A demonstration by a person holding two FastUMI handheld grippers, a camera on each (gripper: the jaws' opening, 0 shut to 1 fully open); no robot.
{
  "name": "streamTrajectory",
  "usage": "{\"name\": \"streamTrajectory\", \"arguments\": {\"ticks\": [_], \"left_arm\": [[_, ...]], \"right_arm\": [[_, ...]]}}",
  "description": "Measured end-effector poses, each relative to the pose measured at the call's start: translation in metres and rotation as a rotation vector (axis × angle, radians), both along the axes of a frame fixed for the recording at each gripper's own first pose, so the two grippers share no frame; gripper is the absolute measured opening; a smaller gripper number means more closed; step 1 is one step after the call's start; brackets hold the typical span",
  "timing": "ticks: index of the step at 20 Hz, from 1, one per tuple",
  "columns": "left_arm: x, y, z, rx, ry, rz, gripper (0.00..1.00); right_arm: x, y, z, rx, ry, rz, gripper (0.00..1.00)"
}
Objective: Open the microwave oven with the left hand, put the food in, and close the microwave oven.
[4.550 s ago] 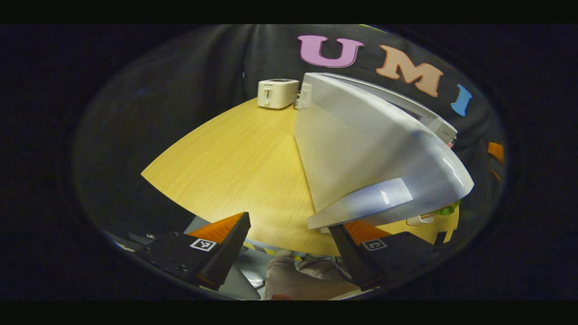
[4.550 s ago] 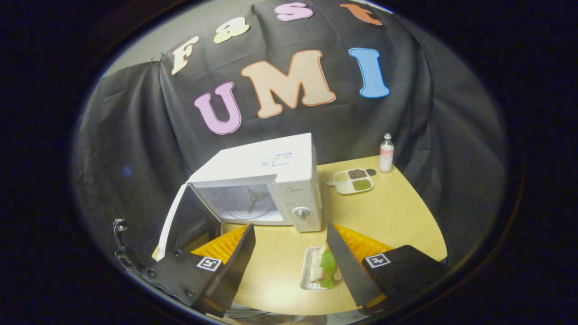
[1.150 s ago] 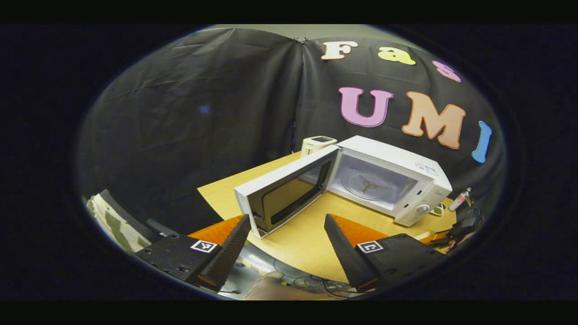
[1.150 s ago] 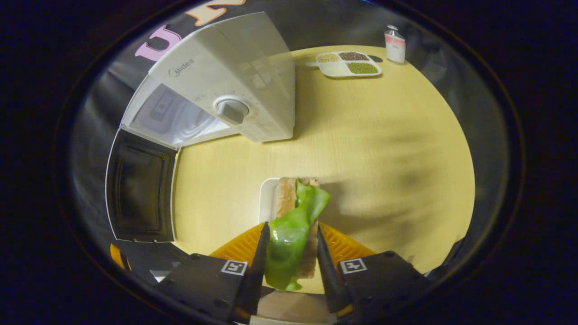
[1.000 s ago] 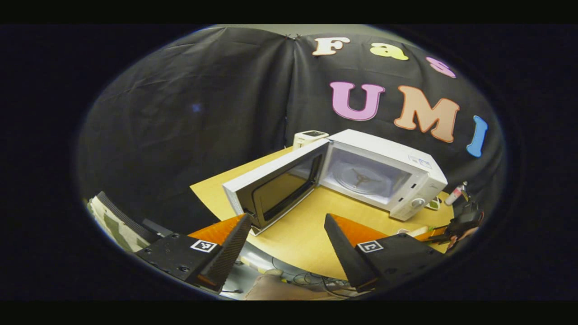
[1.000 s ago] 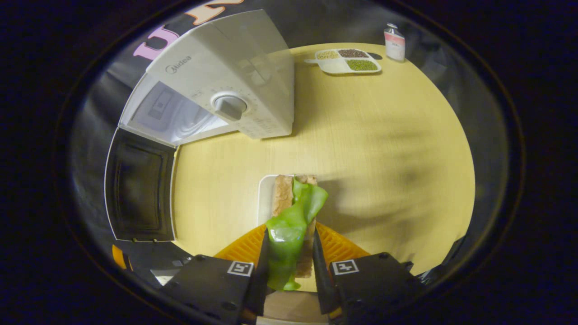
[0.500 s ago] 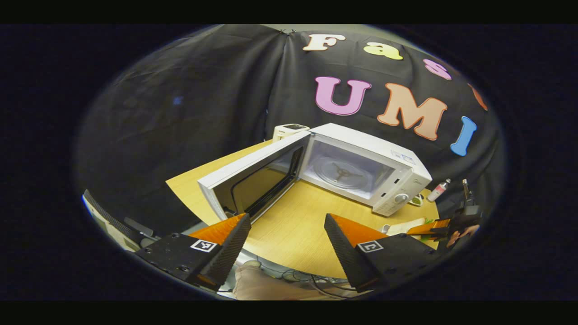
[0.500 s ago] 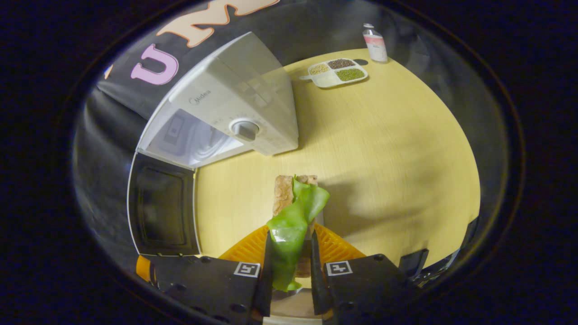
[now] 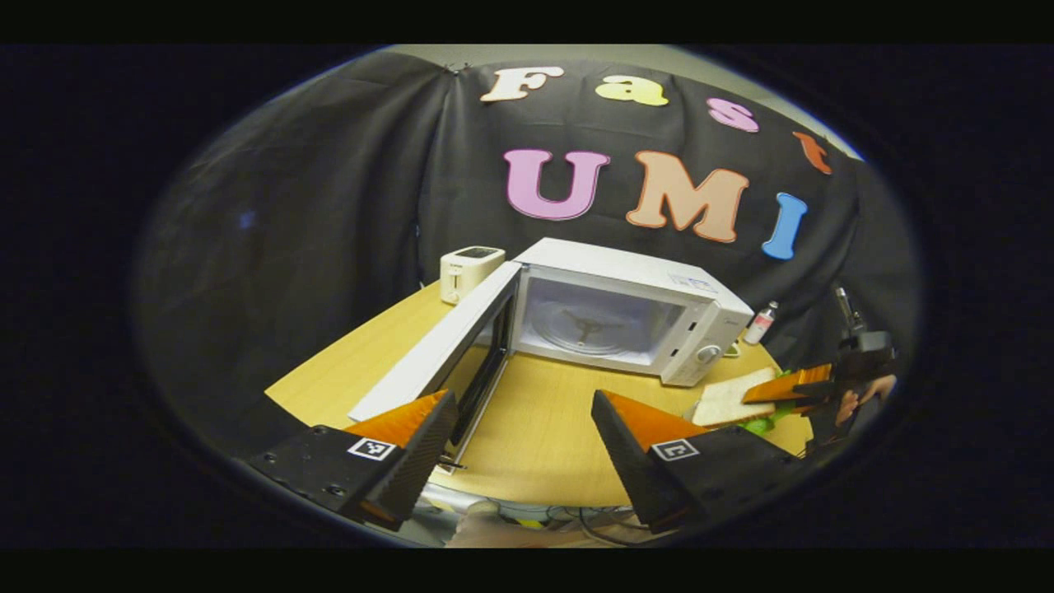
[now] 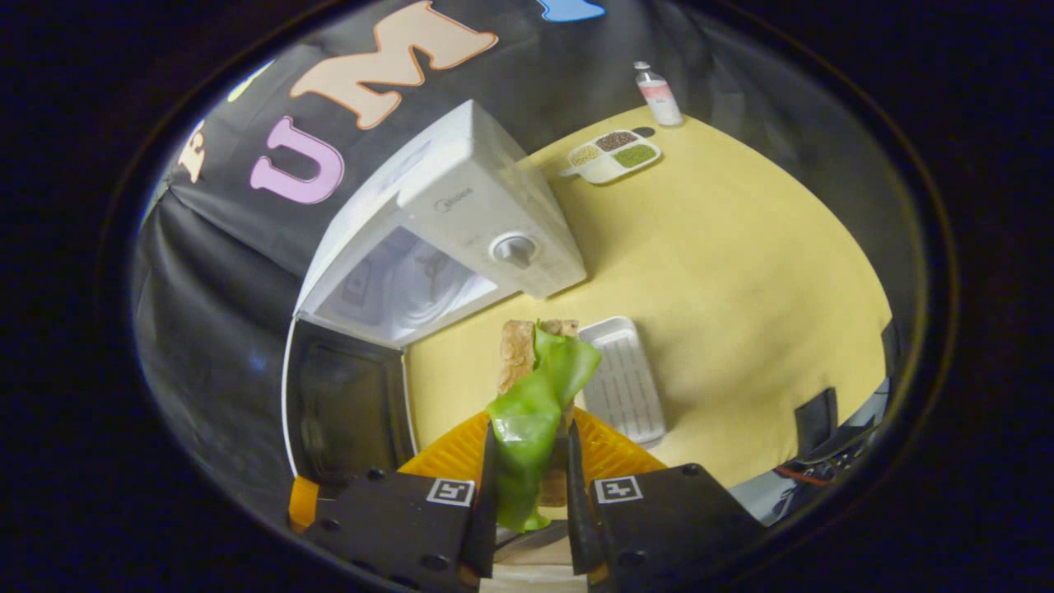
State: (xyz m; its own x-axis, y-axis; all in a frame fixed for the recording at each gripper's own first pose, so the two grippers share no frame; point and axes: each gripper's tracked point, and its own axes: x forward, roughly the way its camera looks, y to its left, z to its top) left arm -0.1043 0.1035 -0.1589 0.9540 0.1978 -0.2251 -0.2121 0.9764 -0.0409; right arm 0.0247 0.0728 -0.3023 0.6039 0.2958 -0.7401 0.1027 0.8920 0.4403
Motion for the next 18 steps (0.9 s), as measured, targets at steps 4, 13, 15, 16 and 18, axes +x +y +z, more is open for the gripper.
{"name": "streamTrajectory", "arguments": {"ticks": [4,13,15,16,18], "left_arm": [[-0.004,0.01,0.016,0.059,-0.059,-0.091,0.94],[-0.025,0.075,0.034,0.011,-0.143,-0.053,0.95],[-0.03,0.092,0.037,0.017,-0.152,-0.023,0.95],[-0.032,0.101,0.036,0.015,-0.153,-0.006,0.95],[-0.034,0.116,0.035,-0.005,-0.151,0.023,0.95]], "right_arm": [[-0.013,0.036,0.011,-0.006,-0.046,0.006,0.39],[0.006,0.125,0.033,0.135,-0.182,0.033,0.38],[0.02,0.145,0.034,0.206,-0.214,0.024,0.38],[0.027,0.152,0.033,0.234,-0.219,0.015,0.38],[0.04,0.167,0.027,0.291,-0.217,-0.016,0.38]]}}
